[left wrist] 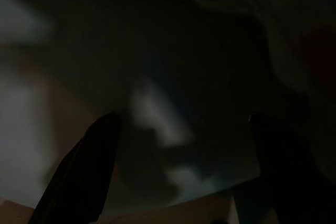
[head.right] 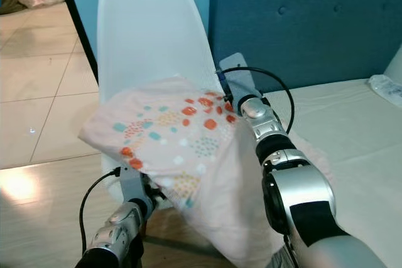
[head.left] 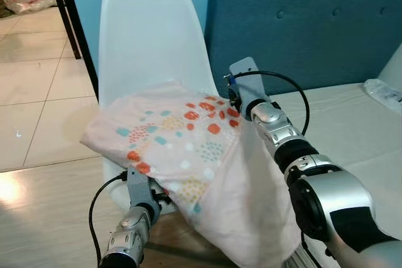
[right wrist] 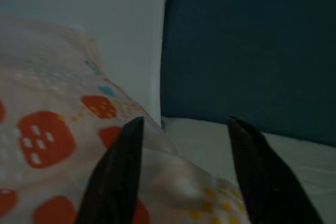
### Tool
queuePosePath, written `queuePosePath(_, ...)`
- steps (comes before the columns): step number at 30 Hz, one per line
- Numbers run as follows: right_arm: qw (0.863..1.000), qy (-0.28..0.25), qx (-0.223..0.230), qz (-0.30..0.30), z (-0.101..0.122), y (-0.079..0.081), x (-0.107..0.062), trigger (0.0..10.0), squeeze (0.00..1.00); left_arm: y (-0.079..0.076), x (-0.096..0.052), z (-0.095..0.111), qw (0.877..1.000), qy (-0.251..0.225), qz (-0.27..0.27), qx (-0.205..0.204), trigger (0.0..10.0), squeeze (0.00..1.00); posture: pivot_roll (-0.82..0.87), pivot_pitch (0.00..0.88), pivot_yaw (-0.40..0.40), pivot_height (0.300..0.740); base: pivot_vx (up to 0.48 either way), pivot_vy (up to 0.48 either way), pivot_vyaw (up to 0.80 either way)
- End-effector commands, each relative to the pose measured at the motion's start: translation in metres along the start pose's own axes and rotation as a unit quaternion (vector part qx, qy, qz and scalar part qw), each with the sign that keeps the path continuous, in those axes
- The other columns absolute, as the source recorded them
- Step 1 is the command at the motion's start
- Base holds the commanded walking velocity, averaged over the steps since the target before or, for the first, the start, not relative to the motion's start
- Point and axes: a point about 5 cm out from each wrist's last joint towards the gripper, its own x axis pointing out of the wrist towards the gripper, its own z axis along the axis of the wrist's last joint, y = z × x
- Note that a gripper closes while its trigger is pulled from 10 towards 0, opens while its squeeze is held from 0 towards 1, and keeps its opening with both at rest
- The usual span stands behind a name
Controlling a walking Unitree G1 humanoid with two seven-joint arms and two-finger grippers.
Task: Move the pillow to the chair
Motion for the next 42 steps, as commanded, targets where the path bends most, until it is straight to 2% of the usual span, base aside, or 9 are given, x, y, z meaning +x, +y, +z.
queuePosePath(1,0.999,-0.001,0.033,-0.019,-0.011,-0.015,-0.004,10.0,1.0,0.0,0.0,0.005,1.0,-0.008,-0.007,-0.005,10.0,0.0,0.12,0.076,-0.077,0.493,0.0,0.0,0.0)
queuePosePath(7,0.978,-0.047,0.134,0.151,-0.003,0.009,-0.007,10.0,1.0,-0.002,0.001,0.005,1.0,-0.006,-0.013,-0.006,10.0,0.0,0.1,0.073,-0.067,0.493,0.0,0.0,0.0)
queuePosePath(12,0.833,-0.047,0.077,0.547,-0.022,0.066,-0.063,10.0,1.0,-0.008,0.001,0.003,1.0,-0.002,-0.024,-0.005,10.0,0.0,0.09,0.068,-0.066,0.493,0.0,0.0,0.0)
queuePosePath(16,0.813,-0.011,0.048,0.58,-0.035,0.058,-0.082,10.0,1.0,-0.008,0.002,0.004,1.0,-0.002,-0.025,-0.005,10.0,0.0,0.09,0.065,-0.071,0.493,0.0,0.0,0.0)
queuePosePath(31,0.785,0.22,-0.173,0.552,-0.103,0.036,-0.149,10.0,1.0,-0.009,0.002,0.002,1.0,0.001,-0.029,-0.006,10.0,0.0,0.06,0.059,-0.079,0.493,0.0,0.0,0.0)
queuePosePath(32,0.791,0.218,-0.176,0.544,-0.108,0.048,-0.152,10.0,0.5,-0.01,0.003,0.002,1.0,0.002,-0.03,-0.005,10.0,0.0,0.06,0.062,-0.076,0.493,0.0,0.0,0.0)
queuePosePath(33,0.791,0.218,-0.176,0.544,-0.108,0.048,-0.152,10.0,0.5,-0.01,0.003,0.002,1.0,0.002,-0.03,-0.005,10.0,0.0,0.06,0.062,-0.076,0.493,0.0,0.0,0.0)
queuePosePath(34,0.793,0.218,-0.18,0.54,-0.112,0.055,-0.153,10.0,0.0,-0.011,0.003,0.002,0.999,0.003,-0.031,-0.005,10.0,0.0,0.06,0.063,-0.074,0.493,0.0,0.0,0.0)
queuePosePath(42,0.82,0.224,-0.249,0.464,-0.132,0.081,-0.151,10.0,0.0,-0.013,0.004,0.003,0.999,0.003,-0.035,-0.005,10.0,0.0,0.05,0.065,-0.07,0.493,0.0,0.0,0.0)
